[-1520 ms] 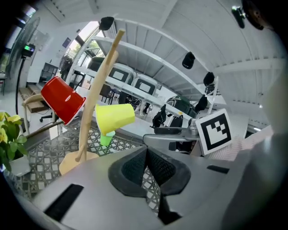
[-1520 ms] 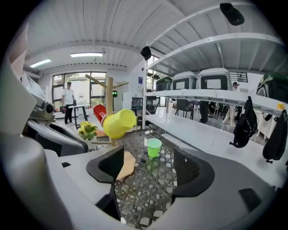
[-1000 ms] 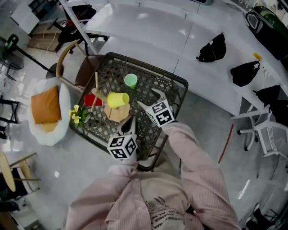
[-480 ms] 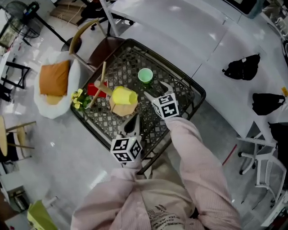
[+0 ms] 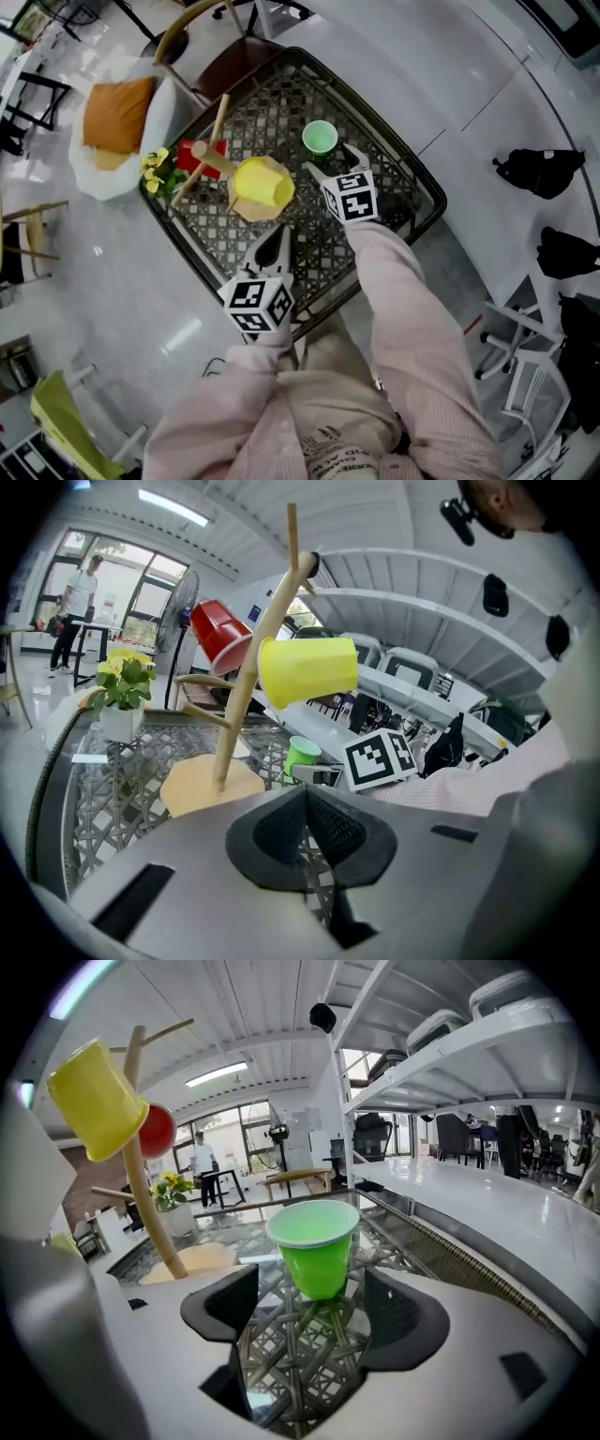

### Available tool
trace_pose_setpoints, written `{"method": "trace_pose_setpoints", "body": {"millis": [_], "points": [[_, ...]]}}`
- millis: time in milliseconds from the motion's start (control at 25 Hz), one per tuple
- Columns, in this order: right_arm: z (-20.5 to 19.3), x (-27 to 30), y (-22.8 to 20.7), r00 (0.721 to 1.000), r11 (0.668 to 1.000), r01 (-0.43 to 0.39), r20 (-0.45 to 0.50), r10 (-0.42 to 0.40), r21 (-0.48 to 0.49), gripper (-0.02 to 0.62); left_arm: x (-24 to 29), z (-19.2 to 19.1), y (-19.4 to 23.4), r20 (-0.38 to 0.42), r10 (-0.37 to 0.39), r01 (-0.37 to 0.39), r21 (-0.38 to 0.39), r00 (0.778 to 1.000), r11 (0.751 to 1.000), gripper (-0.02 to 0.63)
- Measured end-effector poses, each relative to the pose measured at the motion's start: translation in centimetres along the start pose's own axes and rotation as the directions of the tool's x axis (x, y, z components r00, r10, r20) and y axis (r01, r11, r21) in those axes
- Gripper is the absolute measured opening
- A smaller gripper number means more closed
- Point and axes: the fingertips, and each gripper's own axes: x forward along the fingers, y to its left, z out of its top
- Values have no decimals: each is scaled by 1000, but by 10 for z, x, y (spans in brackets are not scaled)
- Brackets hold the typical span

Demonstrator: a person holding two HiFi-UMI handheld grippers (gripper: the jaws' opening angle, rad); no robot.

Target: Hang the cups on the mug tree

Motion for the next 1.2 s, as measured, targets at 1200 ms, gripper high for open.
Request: {"method": "trace_pose_setpoints", "body": {"millis": [1200], "points": [[25, 20, -3, 1000, 992, -1, -2, 1, -127, 263, -1, 6, -1, 22, 59, -59, -4, 998, 998, -2]]}}
